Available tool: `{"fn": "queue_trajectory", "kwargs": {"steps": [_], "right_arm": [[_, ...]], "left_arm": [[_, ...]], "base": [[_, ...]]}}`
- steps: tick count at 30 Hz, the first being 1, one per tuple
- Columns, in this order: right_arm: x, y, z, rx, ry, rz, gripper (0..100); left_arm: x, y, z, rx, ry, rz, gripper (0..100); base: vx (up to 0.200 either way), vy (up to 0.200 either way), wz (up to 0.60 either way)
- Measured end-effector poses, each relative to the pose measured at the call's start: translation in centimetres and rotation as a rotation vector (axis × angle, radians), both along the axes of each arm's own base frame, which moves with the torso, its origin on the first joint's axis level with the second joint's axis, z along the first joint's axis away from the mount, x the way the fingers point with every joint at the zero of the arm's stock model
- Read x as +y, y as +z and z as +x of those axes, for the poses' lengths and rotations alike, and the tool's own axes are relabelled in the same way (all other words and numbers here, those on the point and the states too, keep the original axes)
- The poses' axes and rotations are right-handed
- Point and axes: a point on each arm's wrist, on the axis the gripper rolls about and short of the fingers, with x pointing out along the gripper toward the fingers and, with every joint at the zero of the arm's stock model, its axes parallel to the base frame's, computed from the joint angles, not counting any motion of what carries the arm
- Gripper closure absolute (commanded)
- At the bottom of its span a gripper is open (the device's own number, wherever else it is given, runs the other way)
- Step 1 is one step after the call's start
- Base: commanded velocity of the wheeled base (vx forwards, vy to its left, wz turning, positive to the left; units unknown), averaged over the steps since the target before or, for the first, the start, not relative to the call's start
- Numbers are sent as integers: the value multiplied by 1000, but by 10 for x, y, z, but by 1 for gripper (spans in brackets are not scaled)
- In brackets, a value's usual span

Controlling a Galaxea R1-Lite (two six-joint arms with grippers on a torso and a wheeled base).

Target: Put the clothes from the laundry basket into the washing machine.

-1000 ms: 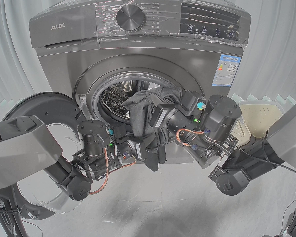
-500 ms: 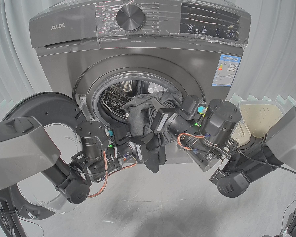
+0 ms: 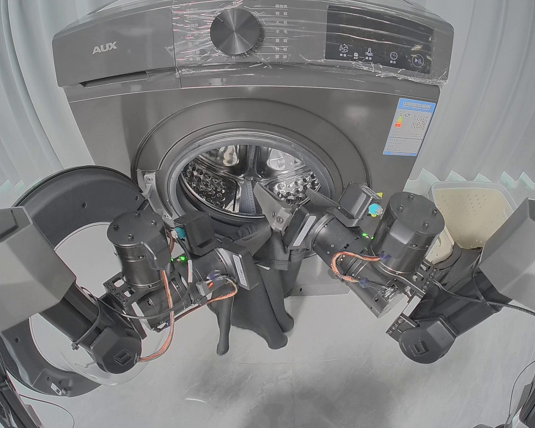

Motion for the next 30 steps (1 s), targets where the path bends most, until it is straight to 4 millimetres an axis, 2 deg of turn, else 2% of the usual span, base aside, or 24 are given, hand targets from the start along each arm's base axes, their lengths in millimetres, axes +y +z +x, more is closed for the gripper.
{"fn": "queue_trajectory", "kwargs": {"steps": [9, 20, 30], "right_arm": [[-20, -14, -1, 52, -21, -30, 0], [-60, -42, -1, 134, -99, -128, 0], [-84, -71, -16, 178, -33, -273, 0]], "left_arm": [[5, 5, -1, -18, 11, -24, 100], [13, 12, -12, -20, 12, -43, 100], [14, 16, -14, -30, 12, -51, 100]], "base": [[0, 0, 0], [0, 0, 0], [0, 0, 0]]}}
